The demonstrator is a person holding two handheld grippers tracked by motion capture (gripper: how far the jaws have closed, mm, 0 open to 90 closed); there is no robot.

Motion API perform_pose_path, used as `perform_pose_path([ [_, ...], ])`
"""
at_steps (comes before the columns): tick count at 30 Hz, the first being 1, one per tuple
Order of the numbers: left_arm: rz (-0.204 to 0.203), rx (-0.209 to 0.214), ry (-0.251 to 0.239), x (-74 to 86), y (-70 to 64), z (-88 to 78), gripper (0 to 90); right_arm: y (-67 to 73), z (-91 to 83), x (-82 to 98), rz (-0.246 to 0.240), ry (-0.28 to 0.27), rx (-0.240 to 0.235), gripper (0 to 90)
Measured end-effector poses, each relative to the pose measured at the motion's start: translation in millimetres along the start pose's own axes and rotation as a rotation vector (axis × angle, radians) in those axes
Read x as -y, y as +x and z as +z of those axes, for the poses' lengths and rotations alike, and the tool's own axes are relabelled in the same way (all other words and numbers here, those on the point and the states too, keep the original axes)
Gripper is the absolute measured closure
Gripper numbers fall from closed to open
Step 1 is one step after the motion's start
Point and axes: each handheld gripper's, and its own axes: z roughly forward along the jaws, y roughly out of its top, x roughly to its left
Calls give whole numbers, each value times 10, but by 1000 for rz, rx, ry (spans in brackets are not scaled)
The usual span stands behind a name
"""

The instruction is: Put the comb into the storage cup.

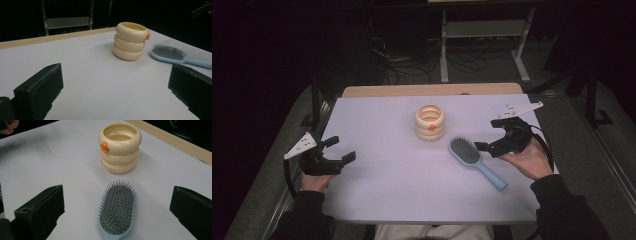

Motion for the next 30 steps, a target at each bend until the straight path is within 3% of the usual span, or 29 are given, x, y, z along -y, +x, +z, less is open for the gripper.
perform_pose_path([
  [16, 3, 4, -1, -2, 0, 0, 0, -23, 337, -100, -24, 124, -21, 0],
  [30, 3, 9, 3, 0, 0, 6, 0, -41, 536, -135, -32, 196, -39, 0],
])
